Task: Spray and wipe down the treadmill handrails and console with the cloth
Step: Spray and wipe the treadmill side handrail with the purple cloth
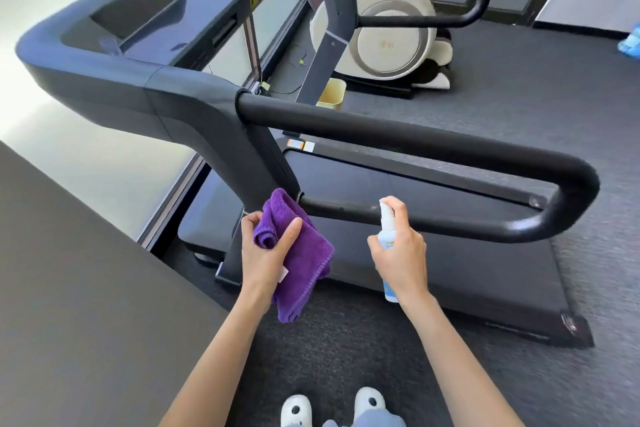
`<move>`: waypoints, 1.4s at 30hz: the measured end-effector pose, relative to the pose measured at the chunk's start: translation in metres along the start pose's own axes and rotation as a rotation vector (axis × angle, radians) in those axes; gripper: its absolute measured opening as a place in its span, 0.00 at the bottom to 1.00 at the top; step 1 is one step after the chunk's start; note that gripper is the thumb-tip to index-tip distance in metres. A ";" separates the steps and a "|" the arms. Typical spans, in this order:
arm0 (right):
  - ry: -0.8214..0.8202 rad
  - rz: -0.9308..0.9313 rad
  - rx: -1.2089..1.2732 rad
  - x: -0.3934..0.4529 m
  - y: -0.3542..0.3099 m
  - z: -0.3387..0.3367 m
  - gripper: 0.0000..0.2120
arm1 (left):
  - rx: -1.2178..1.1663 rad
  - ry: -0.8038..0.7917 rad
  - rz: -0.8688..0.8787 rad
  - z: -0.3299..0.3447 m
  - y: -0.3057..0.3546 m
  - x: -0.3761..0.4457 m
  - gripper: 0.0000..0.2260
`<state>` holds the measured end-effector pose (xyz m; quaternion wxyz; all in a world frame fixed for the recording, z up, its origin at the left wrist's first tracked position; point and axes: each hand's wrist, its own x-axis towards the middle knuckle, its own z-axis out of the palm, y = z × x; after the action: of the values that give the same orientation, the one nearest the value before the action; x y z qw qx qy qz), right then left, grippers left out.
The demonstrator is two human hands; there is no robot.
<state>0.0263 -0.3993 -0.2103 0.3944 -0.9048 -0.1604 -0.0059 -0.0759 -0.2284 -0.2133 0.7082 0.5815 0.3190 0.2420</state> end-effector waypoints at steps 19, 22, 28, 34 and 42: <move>0.084 0.027 -0.034 -0.006 0.045 -0.043 0.30 | -0.014 -0.049 0.013 0.046 -0.015 -0.010 0.23; 0.107 0.044 0.003 -0.003 0.050 -0.044 0.30 | 0.001 -0.057 0.016 0.055 -0.017 -0.011 0.25; 0.097 0.019 -0.001 0.000 0.058 -0.050 0.31 | 0.030 -0.052 0.012 0.064 -0.020 -0.013 0.28; 0.138 0.047 0.014 -0.009 0.077 -0.070 0.31 | 0.052 -0.065 0.013 0.081 -0.025 -0.019 0.26; 0.191 0.135 -0.001 -0.016 0.103 -0.094 0.28 | 0.059 -0.132 0.021 0.106 -0.031 -0.029 0.24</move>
<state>0.0524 -0.5368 -0.2210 0.4068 -0.9091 -0.0608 -0.0658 -0.0182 -0.3265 -0.2259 0.7076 0.6201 0.2725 0.2010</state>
